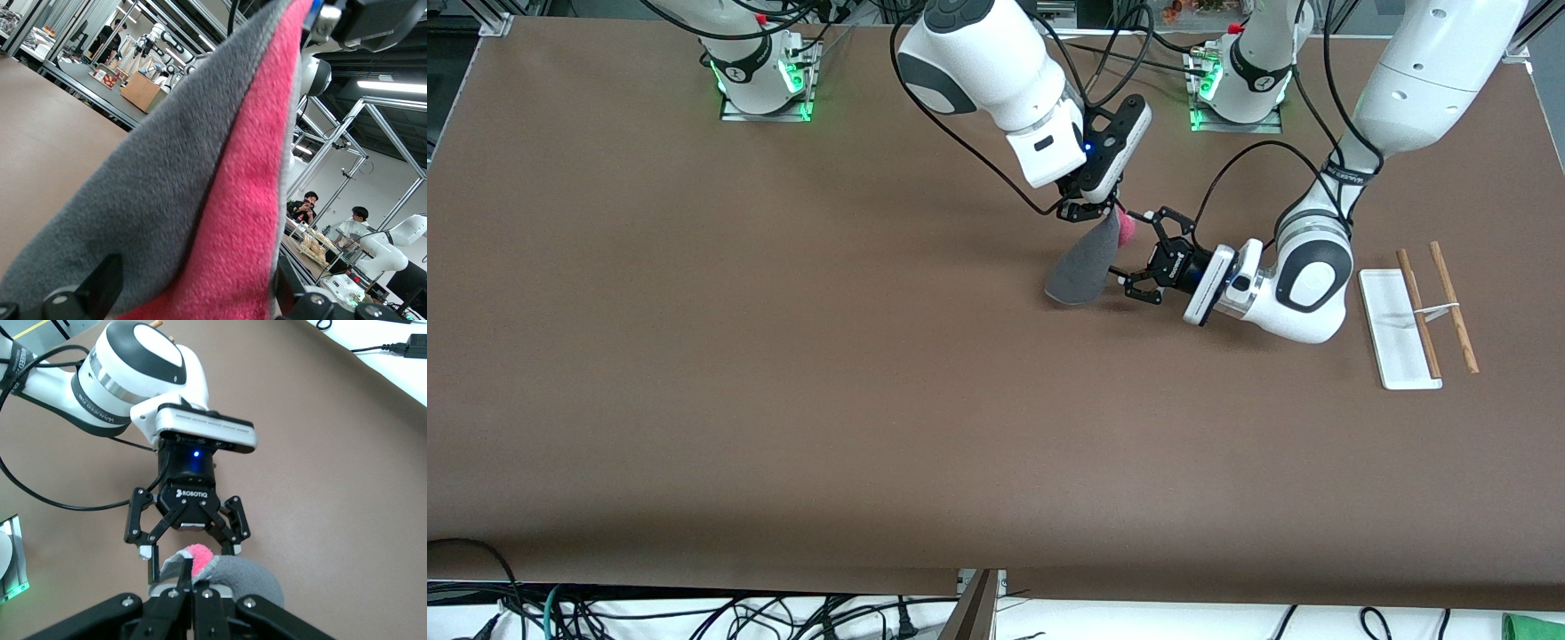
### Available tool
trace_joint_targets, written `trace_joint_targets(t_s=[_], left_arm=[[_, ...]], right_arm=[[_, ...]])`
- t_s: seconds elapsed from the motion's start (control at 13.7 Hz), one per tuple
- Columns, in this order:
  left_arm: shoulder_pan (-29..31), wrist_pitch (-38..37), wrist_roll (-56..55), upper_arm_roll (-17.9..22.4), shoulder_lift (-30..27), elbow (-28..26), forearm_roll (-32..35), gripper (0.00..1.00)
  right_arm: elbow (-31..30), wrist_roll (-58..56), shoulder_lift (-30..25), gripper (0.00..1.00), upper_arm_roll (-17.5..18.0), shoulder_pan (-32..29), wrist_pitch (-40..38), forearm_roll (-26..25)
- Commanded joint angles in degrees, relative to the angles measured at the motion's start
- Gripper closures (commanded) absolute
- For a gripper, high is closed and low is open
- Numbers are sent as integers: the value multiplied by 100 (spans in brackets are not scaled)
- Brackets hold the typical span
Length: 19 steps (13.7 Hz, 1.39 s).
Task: Pass towel and hang on rack
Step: 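Open the right gripper while the left gripper pulls the towel away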
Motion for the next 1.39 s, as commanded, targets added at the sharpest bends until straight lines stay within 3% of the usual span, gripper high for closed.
trace_joint_targets(t_s=[0.0,0.07,0.22,0.36,0.51,0.58,0.66,0.73,1.09,1.17,1.24,1.31], left_arm=[[134,-124,549,-24,266,-171,-160,1],[143,-307,664,-24,416,-153,-160,3],[161,-484,692,-24,409,-171,-151,16],[152,-493,700,-24,418,-145,-159,53],[108,-467,683,-24,444,-101,-195,55],[99,-467,683,-24,444,-92,-256,66],[125,-467,683,-24,444,-92,-265,92],[143,-467,683,-24,435,-92,-265,100],[195,-502,631,-24,409,49,-274,100],[257,-502,604,-24,383,84,-265,100],[292,-511,543,-15,383,162,-230,100],[319,-528,534,-24,383,172,-204,100]], right_arm=[[230,-5,123,100,-39,89,11,-85],[230,-5,123,100,-39,89,11,-85],[230,-5,123,100,-39,89,11,-85],[230,3,123,100,-39,80,20,-76],[230,3,123,100,-101,80,38,-76],[230,3,123,100,-109,80,38,-68],[230,3,123,100,-109,80,38,-67],[230,3,123,100,-109,72,38,-67],[212,293,114,100,-127,28,20,-67],[212,293,96,83,-153,10,20,-59],[212,293,70,1,-197,1,20,-67],[212,285,52,0,-223,1,20,-50]])
